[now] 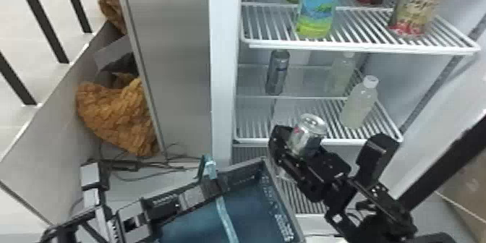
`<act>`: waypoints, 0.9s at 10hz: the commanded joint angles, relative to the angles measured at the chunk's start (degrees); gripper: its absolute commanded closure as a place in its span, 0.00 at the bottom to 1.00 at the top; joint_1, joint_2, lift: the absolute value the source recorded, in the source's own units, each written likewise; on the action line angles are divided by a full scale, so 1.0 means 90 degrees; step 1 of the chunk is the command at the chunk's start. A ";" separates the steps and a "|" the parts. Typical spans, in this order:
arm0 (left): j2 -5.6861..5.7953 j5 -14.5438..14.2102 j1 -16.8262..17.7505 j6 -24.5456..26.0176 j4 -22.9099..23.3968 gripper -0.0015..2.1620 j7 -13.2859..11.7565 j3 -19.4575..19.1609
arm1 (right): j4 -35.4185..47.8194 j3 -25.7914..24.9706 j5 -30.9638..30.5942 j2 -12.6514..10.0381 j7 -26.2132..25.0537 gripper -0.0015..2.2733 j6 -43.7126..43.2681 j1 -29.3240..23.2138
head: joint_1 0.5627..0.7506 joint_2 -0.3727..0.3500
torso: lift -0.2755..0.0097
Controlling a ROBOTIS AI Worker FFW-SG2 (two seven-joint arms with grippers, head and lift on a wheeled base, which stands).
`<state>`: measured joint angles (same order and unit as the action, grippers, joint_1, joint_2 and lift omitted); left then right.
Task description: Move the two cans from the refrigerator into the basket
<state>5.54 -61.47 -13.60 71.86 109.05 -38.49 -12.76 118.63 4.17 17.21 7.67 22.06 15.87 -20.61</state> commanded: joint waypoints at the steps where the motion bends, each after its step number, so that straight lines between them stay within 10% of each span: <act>1: 0.0000 0.0000 -0.0004 -0.0016 0.0000 0.56 0.0000 -0.0004 | 0.0014 0.0083 0.0069 0.0007 0.0078 0.56 0.0190 -0.0068 | 0.70 0.42 | 0.20; 9: -0.0019 0.0000 -0.0004 0.0000 0.0000 0.56 0.0000 0.0009 | -0.0142 0.0527 0.0297 0.0105 0.0596 0.56 0.1408 0.0057 | 0.70 0.54 | 0.20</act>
<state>5.36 -61.47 -13.64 71.86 109.05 -38.48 -12.75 117.57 8.54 19.85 8.57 27.37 27.61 -20.29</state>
